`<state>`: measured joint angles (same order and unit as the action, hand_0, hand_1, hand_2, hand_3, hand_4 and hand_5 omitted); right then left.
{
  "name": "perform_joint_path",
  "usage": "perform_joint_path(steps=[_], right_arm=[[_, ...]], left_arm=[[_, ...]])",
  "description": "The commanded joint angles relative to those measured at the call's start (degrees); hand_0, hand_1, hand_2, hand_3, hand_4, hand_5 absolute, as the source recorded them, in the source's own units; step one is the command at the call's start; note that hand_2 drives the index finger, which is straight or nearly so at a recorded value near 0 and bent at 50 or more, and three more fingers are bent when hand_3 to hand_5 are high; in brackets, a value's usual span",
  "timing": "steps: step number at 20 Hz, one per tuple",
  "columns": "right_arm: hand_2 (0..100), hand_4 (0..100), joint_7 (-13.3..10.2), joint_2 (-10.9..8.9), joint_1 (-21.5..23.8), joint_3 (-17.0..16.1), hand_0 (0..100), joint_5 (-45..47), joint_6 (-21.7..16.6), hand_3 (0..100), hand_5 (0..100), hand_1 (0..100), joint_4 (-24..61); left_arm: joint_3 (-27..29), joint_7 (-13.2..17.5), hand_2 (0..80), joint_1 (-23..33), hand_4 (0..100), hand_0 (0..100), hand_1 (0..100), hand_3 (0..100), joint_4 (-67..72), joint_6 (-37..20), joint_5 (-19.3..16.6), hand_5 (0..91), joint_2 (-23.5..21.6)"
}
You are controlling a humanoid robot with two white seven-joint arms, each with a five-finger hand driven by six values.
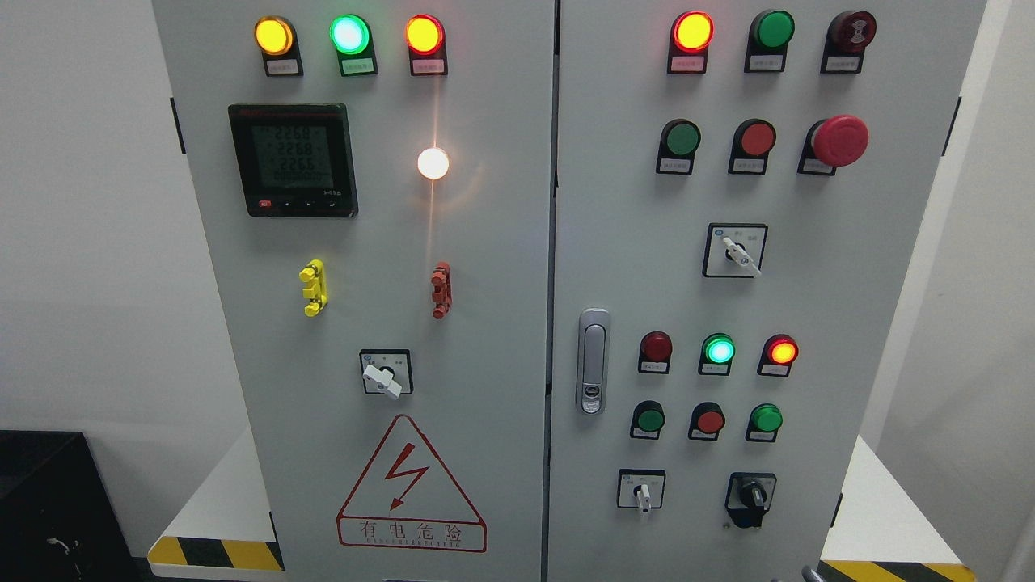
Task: Flip black knob to close circuit
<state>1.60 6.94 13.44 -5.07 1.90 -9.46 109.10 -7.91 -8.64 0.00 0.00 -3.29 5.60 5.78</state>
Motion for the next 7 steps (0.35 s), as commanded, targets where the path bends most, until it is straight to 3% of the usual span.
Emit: perform_joint_path(steps=[1, 7], right_arm=[[0, 3, 0.1, 0.09, 0.4, 0.1, 0, 1.7, -0.1, 7, 0, 6, 0.2], [0, 0, 0.3, 0.09, 0.4, 0.1, 0, 1.8, -0.2, 4, 0, 5, 0.2]], left_arm=[[0.0, 0.0, 0.0, 1.3, 0, 12, 56, 0, -1.8, 0.0, -0.1, 0.0, 0.0], [0.0, 0.0, 0.0, 1.3, 0, 12, 56, 0, -1.8, 0.0, 0.0, 0.0, 0.0]])
